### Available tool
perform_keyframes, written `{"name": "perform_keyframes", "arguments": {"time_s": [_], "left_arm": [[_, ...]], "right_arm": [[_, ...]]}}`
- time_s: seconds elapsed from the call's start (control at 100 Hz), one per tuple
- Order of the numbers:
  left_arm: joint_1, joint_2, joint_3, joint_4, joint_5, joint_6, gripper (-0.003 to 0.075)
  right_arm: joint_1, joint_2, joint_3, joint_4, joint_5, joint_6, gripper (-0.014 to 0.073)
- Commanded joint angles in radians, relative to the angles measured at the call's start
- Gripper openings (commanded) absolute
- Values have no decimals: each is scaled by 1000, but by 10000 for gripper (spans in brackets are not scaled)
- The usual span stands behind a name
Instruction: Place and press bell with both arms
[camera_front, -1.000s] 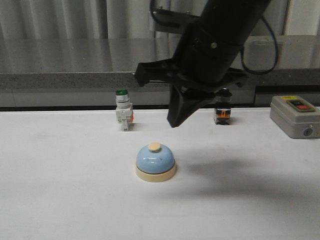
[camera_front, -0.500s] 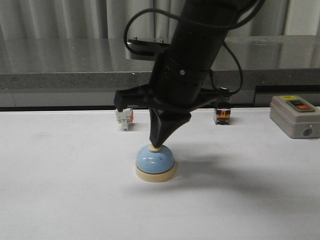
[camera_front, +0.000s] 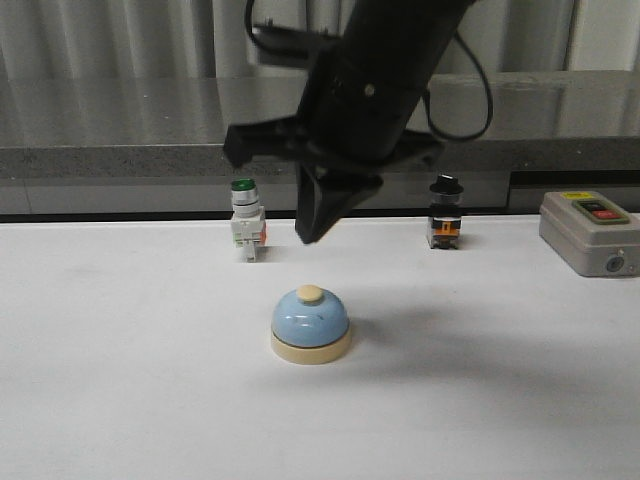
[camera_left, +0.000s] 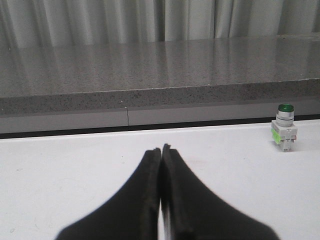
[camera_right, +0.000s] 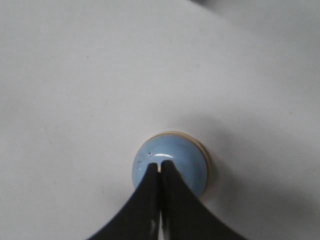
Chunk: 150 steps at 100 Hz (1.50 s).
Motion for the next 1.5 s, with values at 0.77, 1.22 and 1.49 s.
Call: {"name": "perform_keyframes", "arguments": {"time_s": [0.77, 1.22, 1.49], "left_arm": [[3, -31, 41, -6, -87, -8, -20], [3, -31, 41, -6, -87, -8, -19], [3, -31, 41, -6, -87, -8, -20]], "right_arm": [[-409, -1041, 670, -57, -219, -12, -60], [-429, -1420, 836, -56, -190, -12, -60], [-429, -1420, 836, -56, -189, -12, -60]]}}
